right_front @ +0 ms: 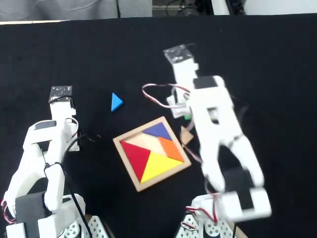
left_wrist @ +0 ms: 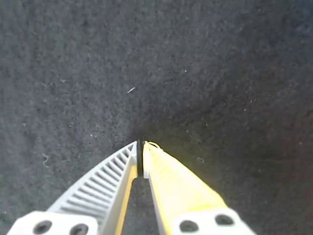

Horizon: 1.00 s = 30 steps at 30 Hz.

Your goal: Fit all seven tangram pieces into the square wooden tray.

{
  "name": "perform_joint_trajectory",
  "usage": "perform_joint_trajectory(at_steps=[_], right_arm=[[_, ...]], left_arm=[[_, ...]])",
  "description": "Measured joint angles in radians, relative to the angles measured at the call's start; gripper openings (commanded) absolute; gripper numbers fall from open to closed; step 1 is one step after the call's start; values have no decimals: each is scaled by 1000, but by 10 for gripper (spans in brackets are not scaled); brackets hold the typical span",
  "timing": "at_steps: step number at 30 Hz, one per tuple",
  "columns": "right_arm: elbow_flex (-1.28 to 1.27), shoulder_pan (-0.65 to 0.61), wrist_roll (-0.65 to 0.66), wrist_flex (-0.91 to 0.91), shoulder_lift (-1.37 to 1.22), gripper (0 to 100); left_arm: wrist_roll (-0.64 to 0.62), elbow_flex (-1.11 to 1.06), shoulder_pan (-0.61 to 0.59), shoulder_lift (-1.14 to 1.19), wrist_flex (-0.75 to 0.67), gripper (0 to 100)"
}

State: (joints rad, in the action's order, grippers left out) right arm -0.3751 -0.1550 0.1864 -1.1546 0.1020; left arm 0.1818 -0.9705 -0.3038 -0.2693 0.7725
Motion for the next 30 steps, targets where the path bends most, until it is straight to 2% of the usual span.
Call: perform_joint_trajectory(at_steps=[3, 6, 8, 13, 16, 20, 26, 30], right_arm=[[-155, 14, 91, 0, 129, 12], [-270, 18, 152, 2, 149, 12], [-290, 46, 150, 17, 149, 18], [-290, 101, 127, 25, 110, 109], [-290, 104, 110, 28, 84, 90], [-290, 92, 106, 31, 81, 8], [-244, -17, 103, 31, 83, 17], [-173, -34, 103, 31, 20, 11]], left_arm=[[0, 0, 0, 0, 0, 30], [0, 0, 11, 0, 0, 33], [0, 9, 40, 6, 34, 33], [0, 55, 143, 64, 123, 30], [0, 92, 149, 114, 146, 30], [0, 155, 157, 176, 204, 29], [-3, 292, 158, 318, 302, 29], [-3, 373, 121, 400, 373, 29]])
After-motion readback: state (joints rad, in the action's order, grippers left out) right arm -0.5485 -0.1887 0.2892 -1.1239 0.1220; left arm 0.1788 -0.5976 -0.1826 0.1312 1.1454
